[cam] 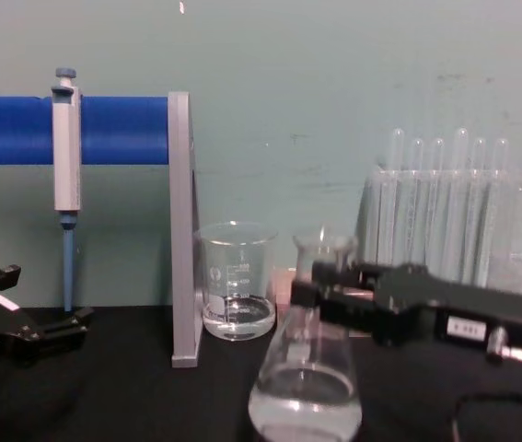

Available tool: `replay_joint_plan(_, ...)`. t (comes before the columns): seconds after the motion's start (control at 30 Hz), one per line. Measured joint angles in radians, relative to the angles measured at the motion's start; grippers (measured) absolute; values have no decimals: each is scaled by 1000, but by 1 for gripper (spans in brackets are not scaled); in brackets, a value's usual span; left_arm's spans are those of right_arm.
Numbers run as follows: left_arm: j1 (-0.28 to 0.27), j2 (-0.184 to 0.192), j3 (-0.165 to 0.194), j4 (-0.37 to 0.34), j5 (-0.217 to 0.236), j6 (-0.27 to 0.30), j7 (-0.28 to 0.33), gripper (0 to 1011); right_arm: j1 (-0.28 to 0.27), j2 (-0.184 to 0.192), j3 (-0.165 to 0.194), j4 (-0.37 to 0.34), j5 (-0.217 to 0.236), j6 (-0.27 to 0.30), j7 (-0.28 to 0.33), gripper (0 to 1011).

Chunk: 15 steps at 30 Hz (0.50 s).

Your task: Grasp the erlenmeyer flask with one hand, shake it three times, then place it back.

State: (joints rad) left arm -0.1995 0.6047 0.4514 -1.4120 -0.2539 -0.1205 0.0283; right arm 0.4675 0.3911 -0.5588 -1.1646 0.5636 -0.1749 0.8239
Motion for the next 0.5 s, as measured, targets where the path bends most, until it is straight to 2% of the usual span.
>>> replay_joint_plan(0.07,0,0,0,0,0,0,0,1001,-7,5,8,-27,2,4,-17,465)
replay_joint_plan(0.17,0,0,0,0,0,0,0,1001,-32,16,30,-103,1,15,-84,465)
replay_joint_plan(0.5,0,0,0,0,0,0,0,1001,-99,33,83,-241,-28,47,-233,465)
